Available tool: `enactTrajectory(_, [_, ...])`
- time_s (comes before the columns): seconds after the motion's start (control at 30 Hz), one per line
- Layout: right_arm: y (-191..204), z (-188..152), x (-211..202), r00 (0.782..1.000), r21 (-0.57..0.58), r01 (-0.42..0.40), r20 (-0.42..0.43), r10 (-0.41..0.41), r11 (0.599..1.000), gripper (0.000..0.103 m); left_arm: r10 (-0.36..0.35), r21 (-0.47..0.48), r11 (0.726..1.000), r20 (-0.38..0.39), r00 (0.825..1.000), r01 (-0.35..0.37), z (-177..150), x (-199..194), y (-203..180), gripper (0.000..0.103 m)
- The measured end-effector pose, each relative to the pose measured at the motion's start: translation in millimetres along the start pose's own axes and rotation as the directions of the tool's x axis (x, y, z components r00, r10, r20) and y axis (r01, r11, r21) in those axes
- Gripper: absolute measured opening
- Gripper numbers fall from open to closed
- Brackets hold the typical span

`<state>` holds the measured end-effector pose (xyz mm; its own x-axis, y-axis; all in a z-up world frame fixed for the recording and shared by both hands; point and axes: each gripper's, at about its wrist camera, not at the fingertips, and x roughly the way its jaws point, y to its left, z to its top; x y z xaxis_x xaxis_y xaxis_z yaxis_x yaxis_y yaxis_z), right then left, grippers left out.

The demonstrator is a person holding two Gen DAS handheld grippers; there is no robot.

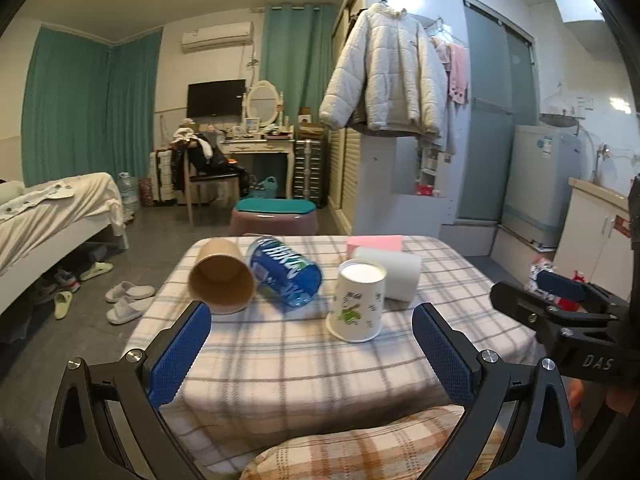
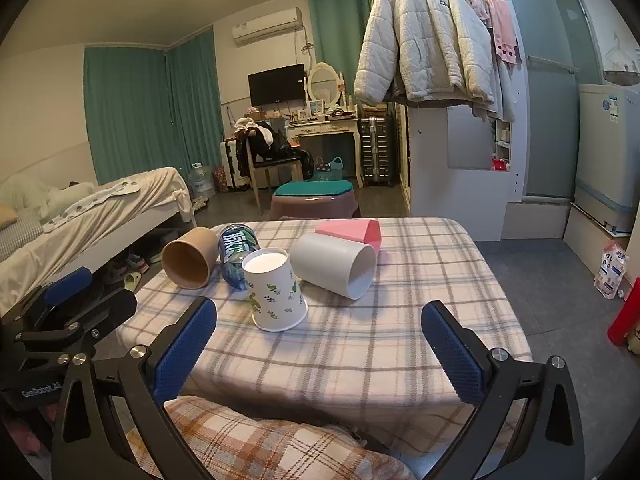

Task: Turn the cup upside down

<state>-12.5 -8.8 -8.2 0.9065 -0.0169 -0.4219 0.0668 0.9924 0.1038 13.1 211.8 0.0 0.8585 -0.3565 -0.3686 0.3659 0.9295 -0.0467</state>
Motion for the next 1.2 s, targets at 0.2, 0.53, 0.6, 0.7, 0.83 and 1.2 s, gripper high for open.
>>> enactTrajectory(0.2, [0,-1,1,1.0,0.002,0.016,0.011,-0.016,1.0,0.103,0.027,-0.004,1.0,-0.004,1.0,-0.027,-5,0,7,0.103])
enactTrajectory(0.53, [2,-5,3,1.0,-0.002,0.016,-0.001,-0.016,1.0,0.103,0.061,-0.028,0.998,-0.015,0.998,-0.061,-8,1,12,0.103])
enactTrajectory(0.6, [2,-5,2,1.0,-0.003,0.014,-0.001,-0.015,1.0,0.103,0.065,-0.033,0.997,-0.016,0.998,-0.066,-9,2,13,0.103])
enactTrajectory(0.7, [2,-5,3,1.0,-0.008,0.011,0.001,-0.011,1.0,0.103,0.093,-0.033,0.995,-0.024,0.995,-0.094,-8,2,13,0.103])
enactTrajectory(0.83, [3,-6,4,1.0,-0.006,0.01,-0.004,-0.01,1.0,0.103,0.099,-0.041,0.994,-0.024,0.995,-0.1,-9,2,15,0.103])
enactTrajectory(1.2, [3,-8,4,1.0,0.002,0.011,-0.008,-0.011,1.0,0.103,0.087,-0.027,0.996,-0.027,0.996,-0.088,-10,1,12,0.103])
